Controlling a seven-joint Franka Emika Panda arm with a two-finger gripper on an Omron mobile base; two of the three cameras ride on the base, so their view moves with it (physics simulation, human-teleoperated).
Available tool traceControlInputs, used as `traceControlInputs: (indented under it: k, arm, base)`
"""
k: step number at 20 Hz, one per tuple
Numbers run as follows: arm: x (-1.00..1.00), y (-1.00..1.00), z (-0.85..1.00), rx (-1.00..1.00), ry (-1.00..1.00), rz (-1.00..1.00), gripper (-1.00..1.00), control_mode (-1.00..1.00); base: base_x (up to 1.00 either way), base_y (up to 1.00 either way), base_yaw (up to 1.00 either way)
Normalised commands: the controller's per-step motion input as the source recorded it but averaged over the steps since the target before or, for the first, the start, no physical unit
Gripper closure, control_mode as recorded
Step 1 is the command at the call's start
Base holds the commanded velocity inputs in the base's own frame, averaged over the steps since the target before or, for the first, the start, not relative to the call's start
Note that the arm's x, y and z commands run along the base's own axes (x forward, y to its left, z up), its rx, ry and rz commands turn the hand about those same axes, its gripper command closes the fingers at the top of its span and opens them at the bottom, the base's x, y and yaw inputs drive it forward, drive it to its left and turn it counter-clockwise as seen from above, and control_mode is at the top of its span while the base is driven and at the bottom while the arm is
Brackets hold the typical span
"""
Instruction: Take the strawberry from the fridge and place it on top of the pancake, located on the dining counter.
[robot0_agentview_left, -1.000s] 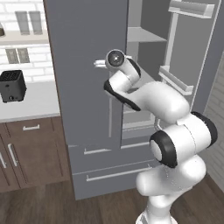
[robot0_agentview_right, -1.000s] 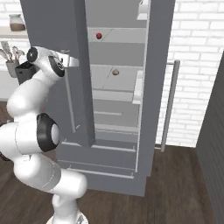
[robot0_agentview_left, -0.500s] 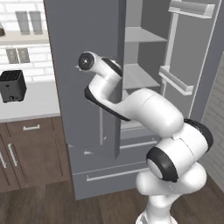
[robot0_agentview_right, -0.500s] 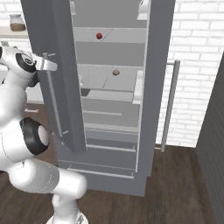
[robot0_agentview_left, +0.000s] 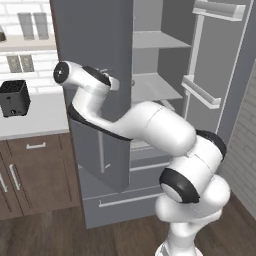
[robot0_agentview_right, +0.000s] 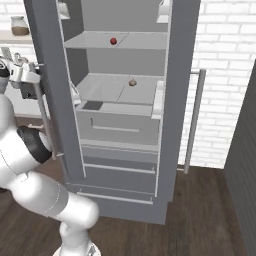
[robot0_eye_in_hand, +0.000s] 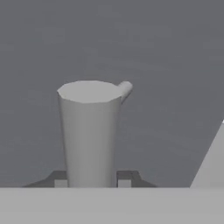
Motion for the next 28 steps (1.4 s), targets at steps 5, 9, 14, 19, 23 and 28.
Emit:
traceControlInputs:
  k: [5,9,14,19,23,28]
  arm:
    - [-0.27,0.3,0.0,-0.02,0.0,-0.14,-1.0,-1.0]
    - [-0.31,0.0,0.0,0.0,-0.02,-0.04,-1.0,-1.0]
    - [0.04,0.01,0.0,0.0,-0.04,-0.01,-1.0,-1.0]
    - [-0.28,0.06,0.0,0.0,0.0,-0.13,-1.0,-1.0]
    - [-0.02,0.18,0.0,0.0,-0.02,-0.07,-1.0,-1.0]
    - [-0.02,0.21,0.0,0.0,-0.01,0.02,-1.0,-1.0]
  base:
    - [0.0,0.0,0.0]
    - [0.0,0.0,0.0]
    - [0.0,0.0,0.0]
    - [0.0,0.0,0.0]
    - [0.0,0.0,0.0]
    - [0.0,0.0,0.0]
